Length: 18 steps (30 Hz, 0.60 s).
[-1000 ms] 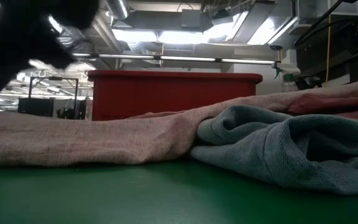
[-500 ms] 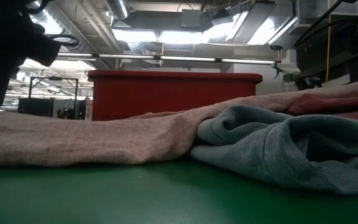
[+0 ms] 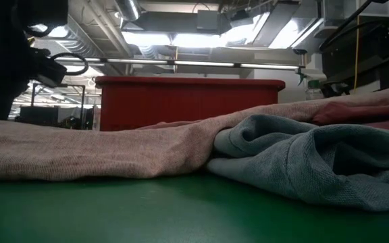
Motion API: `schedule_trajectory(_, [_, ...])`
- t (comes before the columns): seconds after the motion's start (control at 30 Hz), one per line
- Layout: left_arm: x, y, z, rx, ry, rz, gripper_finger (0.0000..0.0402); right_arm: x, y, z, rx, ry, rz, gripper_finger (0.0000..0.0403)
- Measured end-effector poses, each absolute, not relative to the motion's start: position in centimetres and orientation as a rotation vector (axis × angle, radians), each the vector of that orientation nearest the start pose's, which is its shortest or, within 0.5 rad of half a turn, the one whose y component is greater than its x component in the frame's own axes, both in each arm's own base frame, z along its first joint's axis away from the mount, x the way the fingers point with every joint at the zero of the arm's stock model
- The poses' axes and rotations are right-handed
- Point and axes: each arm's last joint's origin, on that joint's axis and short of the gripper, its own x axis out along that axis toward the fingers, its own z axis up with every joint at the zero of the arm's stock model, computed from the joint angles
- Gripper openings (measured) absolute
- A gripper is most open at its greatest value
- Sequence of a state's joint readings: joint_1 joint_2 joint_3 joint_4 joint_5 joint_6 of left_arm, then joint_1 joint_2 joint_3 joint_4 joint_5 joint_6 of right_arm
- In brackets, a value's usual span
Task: Fold Laundry from Bin
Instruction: Fold the pink shirt from the red laundry basket
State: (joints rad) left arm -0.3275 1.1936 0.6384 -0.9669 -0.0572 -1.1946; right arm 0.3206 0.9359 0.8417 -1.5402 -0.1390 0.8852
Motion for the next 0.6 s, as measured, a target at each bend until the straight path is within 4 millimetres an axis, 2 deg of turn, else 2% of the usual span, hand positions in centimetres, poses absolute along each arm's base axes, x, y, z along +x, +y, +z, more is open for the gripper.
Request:
schedule_trajectory(0.2, [16.5,-5.4,16.8,-0.65,1.388,0.69,0.0181,10.0,3.7,25.7,0.517,1.655,-0.389,0.0007])
schedule_trajectory(0.6, [17.3,-5.8,15.4,-0.657,1.453,0.686,0.0156,10.0,3.8,25.7,0.517,1.655,-0.389,0.0007])
